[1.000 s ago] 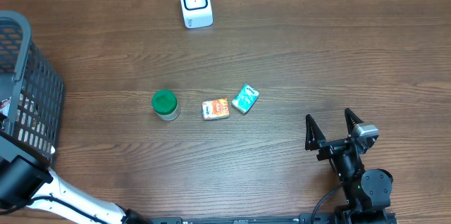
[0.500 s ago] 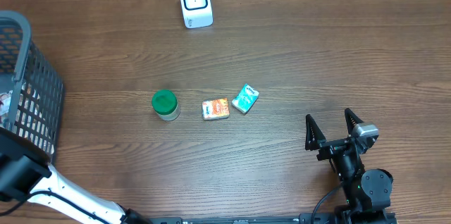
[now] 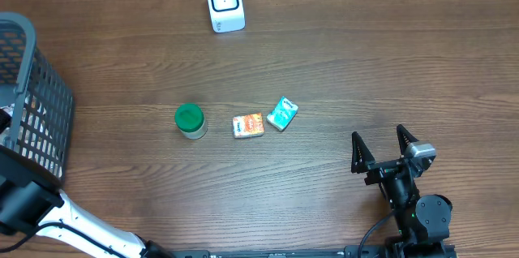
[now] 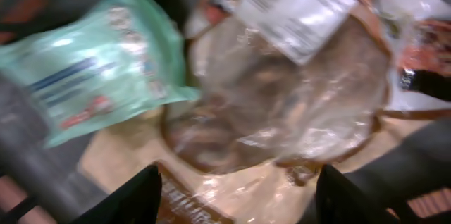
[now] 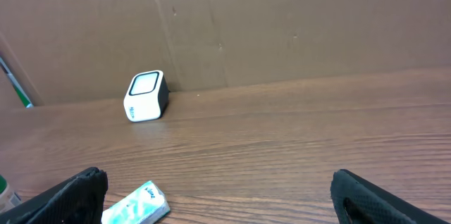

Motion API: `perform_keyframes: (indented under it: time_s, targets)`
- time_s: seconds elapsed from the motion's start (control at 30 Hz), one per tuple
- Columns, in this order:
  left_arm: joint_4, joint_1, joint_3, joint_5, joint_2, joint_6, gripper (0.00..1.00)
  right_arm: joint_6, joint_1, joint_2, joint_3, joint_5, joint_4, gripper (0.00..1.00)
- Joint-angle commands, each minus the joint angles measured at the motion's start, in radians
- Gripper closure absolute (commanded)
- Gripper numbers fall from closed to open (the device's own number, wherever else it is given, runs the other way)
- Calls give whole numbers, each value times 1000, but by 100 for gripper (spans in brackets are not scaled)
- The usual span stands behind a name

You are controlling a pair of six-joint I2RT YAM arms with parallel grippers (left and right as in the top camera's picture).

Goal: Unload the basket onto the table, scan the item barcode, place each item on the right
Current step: 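Reach the left gripper into the basket toward the clear bread bag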

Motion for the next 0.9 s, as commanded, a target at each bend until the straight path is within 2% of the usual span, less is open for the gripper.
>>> perform_keyframes:
  time_s: [0.0,0.23,0.43,0.5,0.6,0.87]
  targets:
    - [36,-8,-49,197,-18,171,44,-2,5,-10,-10,10,5,0]
    - [108,-37,-111,210,-15,181,45,-2,5,-10,-10,10,5,0]
    - [120,-52,-160,80,6,180,46,-2,5,-10,-10,10,5,0]
    - [120,-52,-176,20,9,153,34,-2,5,-10,-10,10,5,0]
    - [122,-51,-188,-60,9,98,28,-2,5,-10,-10,10,5,0]
    - [143,-51,-196,-84,11,93,27,-2,5,-10,-10,10,5,0]
